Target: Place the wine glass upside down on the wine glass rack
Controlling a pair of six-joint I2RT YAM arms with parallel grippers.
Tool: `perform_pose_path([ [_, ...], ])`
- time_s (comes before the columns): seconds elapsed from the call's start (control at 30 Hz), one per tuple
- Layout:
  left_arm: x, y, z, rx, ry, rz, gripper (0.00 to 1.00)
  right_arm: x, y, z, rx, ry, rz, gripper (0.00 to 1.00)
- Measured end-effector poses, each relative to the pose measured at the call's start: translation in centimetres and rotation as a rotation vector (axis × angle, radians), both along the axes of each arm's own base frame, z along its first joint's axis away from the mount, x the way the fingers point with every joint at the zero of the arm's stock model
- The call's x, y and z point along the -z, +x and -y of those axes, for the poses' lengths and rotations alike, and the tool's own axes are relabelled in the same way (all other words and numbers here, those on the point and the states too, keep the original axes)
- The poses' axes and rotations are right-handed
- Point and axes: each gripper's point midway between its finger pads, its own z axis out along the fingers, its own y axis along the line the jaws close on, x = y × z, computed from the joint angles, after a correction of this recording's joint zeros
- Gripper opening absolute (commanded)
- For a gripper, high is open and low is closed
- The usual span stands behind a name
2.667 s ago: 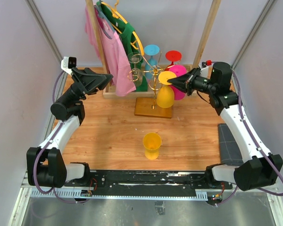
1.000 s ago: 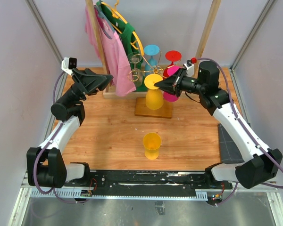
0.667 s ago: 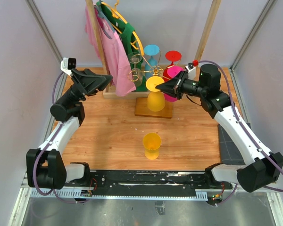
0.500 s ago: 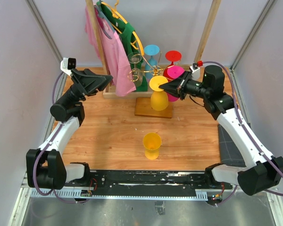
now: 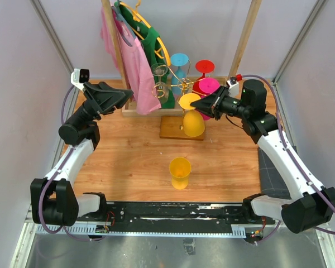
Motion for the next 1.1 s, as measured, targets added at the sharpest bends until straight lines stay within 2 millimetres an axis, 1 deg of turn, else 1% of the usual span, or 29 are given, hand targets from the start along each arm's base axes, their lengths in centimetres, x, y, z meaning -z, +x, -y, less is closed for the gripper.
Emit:
perform_pose_path([
  [0.17,0.1,0.0,0.0,0.0,0.001,-0.003,0.51,0.2,0.1,0.0,-0.003,-0.006,0.001,0.15],
  [0.2,0.2,0.0,0.0,-0.001,0.001,-0.003,0.51,0.4,0.1,0.0,-0.003,-0.007,-0.001,0.16],
  [0.37,0.3,0.0,0.0,-0.002,0.002,-0.005,0.51,1.2,0.1,0.0,-0.006,-0.019,-0.011,0.3],
  [0.53,0.3,0.0,0.0,-0.001,0.002,-0.005,0.51,1.7,0.0,0.0,-0.01,-0.028,-0.019,0.33],
  [0.67,0.3,0.0,0.0,-0.001,0.003,-0.005,0.51,1.7,-0.2,0.1,-0.011,-0.032,-0.015,0.4],
  [0.83,0.3,0.0,0.0,0.0,0.005,-0.004,0.51,1.2,-1.2,0.4,-0.015,-0.043,0.009,0.44],
  [1.0,0.4,0.0,0.1,0.002,0.01,-0.004,0.51,0.1,-2.9,1.1,-0.023,-0.055,0.059,0.47],
  [1.1,0.5,-0.1,0.2,0.005,0.017,-0.003,0.51,0.0,-3.9,1.4,-0.034,-0.074,0.081,0.49],
])
